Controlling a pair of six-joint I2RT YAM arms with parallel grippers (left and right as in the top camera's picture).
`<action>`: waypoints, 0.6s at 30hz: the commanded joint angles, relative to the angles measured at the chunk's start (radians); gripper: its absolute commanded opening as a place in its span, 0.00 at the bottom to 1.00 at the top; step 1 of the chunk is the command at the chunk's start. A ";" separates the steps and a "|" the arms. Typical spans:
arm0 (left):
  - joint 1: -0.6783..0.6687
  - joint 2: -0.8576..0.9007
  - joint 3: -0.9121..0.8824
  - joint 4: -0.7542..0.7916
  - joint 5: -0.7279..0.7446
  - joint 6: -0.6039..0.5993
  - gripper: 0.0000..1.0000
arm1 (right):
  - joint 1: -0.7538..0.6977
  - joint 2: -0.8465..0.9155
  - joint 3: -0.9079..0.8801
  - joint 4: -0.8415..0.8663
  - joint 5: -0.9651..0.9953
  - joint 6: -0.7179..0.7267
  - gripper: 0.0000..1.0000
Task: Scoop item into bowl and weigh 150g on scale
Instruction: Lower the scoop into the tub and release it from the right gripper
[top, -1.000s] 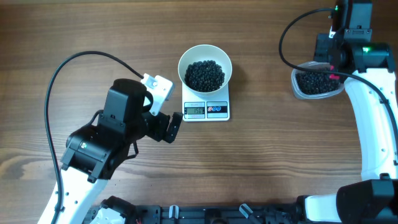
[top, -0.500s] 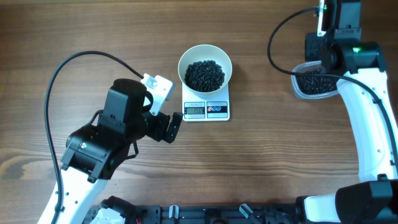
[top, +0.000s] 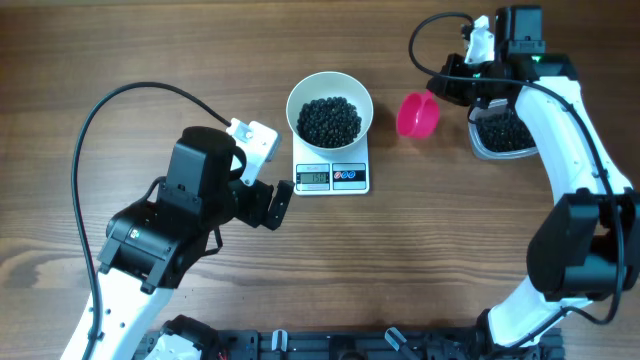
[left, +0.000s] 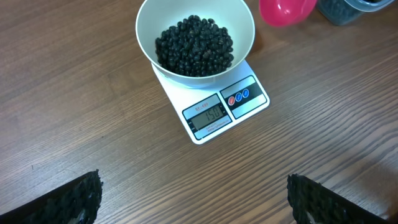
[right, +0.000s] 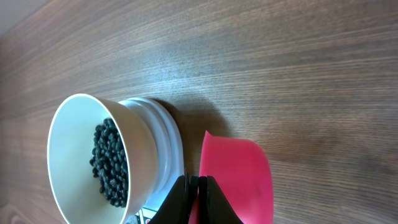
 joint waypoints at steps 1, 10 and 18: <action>0.005 -0.004 0.013 0.003 0.012 0.008 1.00 | 0.002 0.057 0.001 0.003 -0.045 0.011 0.04; 0.005 -0.004 0.013 0.003 0.012 0.008 1.00 | 0.003 0.081 0.001 -0.020 0.137 -0.001 0.04; 0.005 -0.004 0.013 0.003 0.012 0.008 1.00 | -0.105 -0.067 0.002 0.035 -0.064 0.010 0.04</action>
